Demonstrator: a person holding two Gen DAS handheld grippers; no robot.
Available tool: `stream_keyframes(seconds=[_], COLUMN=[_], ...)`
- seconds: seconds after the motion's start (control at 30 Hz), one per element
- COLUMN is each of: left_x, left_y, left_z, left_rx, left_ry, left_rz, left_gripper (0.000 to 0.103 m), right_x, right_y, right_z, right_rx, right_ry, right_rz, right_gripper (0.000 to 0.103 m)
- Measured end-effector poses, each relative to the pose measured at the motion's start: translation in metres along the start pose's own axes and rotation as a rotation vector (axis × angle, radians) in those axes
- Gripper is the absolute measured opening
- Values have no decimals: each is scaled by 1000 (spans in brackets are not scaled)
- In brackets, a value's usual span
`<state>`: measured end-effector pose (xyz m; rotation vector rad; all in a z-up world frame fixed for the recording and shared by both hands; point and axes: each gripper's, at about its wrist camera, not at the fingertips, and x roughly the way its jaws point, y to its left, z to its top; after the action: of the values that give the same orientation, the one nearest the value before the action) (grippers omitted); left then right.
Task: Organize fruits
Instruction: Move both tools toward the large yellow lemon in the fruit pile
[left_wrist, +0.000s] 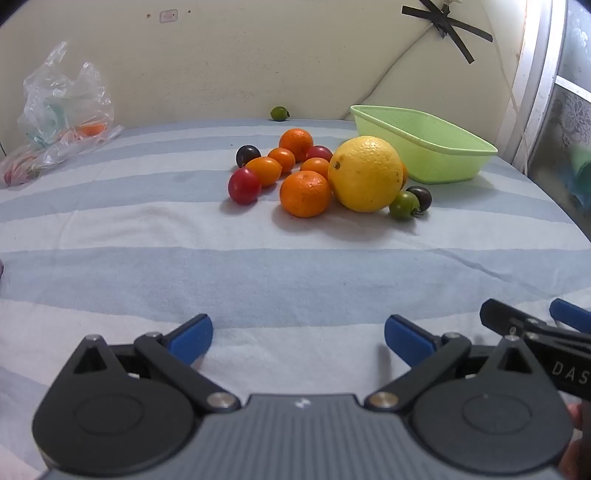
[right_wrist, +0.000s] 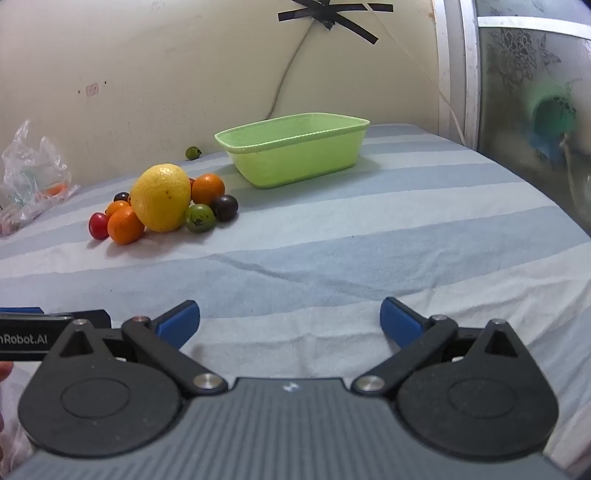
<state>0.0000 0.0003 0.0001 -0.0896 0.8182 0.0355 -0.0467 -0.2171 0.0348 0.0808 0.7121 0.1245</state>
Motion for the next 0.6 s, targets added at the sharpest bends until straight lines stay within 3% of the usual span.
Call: stream_keyframes(seconds=[0.27,0.4,0.6], left_x=[-3,-2,-6], left_y=[0,-9,-1], left_z=[-4,-13,-13], left_rx=[36,127,83], left_ry=[-14,-37,-54], left_rz=[-6,16,-7], left_gripper=[103,103,103], right_x=[0,2,4], right_y=[-1,5,7], right_z=[1,0,-1], right_rx=[-23,-46,-69], right_ry=[2,7,3], right_rz=[-16,-25,-27], right_gripper=[103,103,103])
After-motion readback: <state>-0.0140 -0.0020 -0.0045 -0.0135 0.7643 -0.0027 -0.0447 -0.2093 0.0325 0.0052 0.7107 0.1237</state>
